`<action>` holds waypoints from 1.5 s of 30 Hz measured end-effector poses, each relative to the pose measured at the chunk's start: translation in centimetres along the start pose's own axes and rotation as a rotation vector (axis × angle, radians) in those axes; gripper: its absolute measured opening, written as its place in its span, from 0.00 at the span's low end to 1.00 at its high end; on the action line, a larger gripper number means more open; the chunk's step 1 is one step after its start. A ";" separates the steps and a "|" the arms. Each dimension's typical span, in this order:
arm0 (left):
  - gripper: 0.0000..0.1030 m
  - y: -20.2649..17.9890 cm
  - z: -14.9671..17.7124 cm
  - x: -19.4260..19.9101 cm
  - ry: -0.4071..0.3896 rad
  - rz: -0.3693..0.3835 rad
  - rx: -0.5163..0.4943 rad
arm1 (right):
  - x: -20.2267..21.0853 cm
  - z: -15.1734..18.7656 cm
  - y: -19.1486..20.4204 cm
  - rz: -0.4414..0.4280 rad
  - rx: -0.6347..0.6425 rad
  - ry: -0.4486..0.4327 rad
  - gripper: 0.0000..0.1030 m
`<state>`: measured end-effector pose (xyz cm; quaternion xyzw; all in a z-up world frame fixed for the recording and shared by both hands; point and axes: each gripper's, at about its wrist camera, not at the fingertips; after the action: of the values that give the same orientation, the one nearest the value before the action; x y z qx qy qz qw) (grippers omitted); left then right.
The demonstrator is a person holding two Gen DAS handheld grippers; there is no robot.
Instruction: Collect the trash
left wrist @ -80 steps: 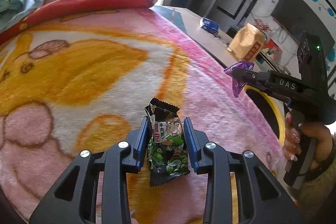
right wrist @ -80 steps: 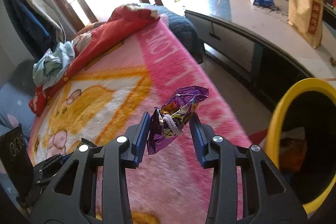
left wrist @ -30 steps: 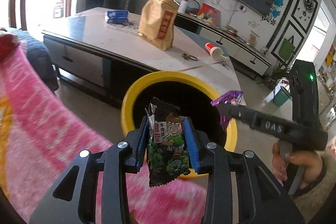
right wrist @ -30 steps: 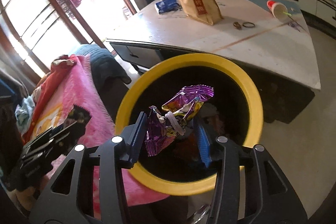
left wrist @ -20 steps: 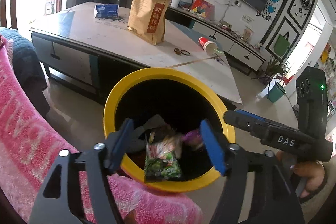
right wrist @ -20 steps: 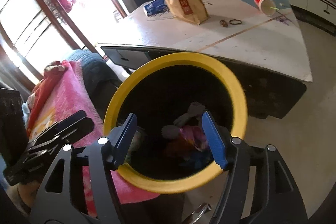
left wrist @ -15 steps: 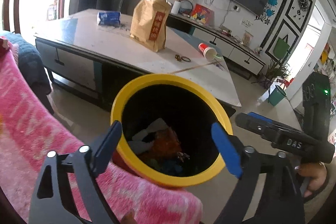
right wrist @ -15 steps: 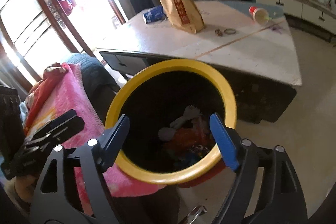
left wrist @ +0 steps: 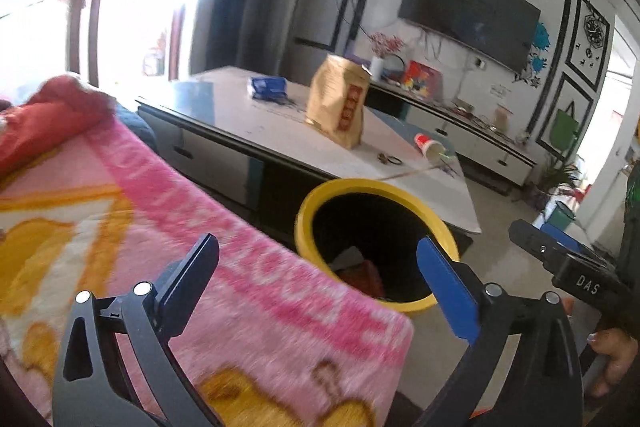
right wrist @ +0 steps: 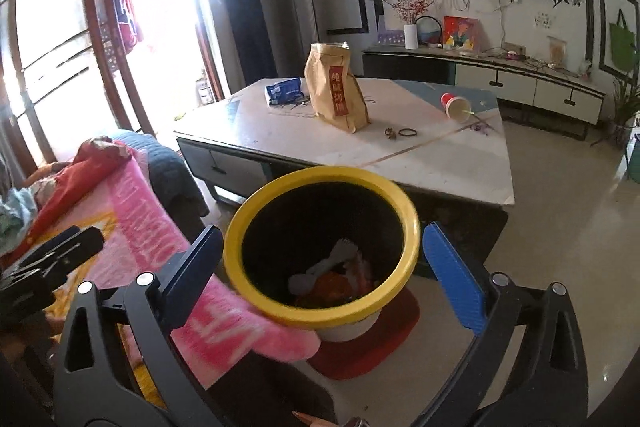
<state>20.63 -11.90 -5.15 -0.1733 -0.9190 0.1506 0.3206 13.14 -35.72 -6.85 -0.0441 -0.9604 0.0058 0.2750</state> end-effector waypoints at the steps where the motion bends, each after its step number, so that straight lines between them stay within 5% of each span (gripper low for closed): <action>1: 0.94 0.4 0.3 1.0 -0.019 -0.017 0.007 | 0.3 0.3 0.6 0.004 0.012 -0.012 0.89; 14: 0.94 3.7 2.7 9.2 -0.168 -0.128 0.055 | 4.3 1.3 5.8 -0.024 0.155 -0.215 0.89; 45: 0.94 3.5 3.3 10.5 -0.190 -0.120 0.055 | 5.0 1.3 6.9 -0.036 0.194 -0.236 0.89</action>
<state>11.57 -4.94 -3.36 -0.0938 -0.9495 0.1721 0.2450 8.78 -28.42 -5.55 0.0011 -0.9816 0.0988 0.1633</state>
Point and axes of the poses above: each gripper's, at about its wrist camera, not at the fingertips, and x roughly against the way its jaws point, y to its left, z to its underside, and after that the axes turned 13 degrees about x, right-handed
